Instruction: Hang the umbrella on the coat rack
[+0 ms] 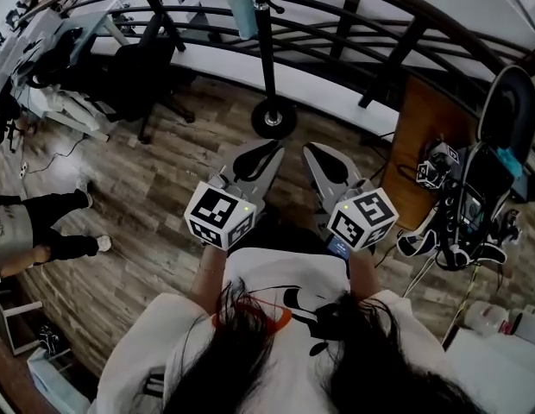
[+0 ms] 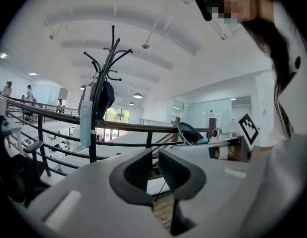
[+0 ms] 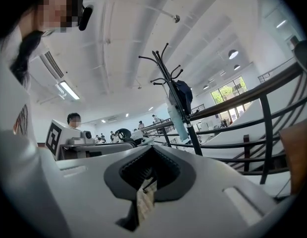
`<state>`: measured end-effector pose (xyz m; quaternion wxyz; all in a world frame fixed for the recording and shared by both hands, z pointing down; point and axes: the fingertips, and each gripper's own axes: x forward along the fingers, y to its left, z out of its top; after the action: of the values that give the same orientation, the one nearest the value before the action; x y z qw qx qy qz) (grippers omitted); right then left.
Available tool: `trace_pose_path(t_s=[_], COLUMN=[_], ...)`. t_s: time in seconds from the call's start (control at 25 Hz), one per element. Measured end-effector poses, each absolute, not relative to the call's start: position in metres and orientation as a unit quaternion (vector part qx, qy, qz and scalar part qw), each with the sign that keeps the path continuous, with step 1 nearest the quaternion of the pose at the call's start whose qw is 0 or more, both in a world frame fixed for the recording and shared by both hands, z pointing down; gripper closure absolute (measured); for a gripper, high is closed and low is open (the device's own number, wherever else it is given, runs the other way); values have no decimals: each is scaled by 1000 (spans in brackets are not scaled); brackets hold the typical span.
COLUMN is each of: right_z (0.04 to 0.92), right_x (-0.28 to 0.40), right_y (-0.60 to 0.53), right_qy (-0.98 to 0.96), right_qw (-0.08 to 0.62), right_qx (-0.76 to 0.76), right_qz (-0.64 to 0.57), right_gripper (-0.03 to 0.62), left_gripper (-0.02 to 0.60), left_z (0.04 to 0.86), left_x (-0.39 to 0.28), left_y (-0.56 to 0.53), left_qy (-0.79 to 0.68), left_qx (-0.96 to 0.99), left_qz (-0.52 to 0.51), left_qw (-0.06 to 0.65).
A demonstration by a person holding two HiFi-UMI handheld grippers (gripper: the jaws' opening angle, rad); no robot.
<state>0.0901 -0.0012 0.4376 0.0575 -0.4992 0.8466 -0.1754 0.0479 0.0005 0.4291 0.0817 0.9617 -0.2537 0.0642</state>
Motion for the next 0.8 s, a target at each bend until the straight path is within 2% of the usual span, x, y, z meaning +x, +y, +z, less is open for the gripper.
trace_pose_path(t_s=[0.44,0.8], right_z=[437,441], right_x=[87,58], right_y=[17,19], right_qy=[839,819], right_qw=[57,62], right_qx=[-514,-540], right_qz=[-170,-183], right_gripper=[588,588], left_gripper=[546,546], left_z=[423,425], left_x=[48,26], left_y=[3,7], left_qy=[-227,-183], left_qx=[969,977], left_qz=[69,84], left_qw=[72,68])
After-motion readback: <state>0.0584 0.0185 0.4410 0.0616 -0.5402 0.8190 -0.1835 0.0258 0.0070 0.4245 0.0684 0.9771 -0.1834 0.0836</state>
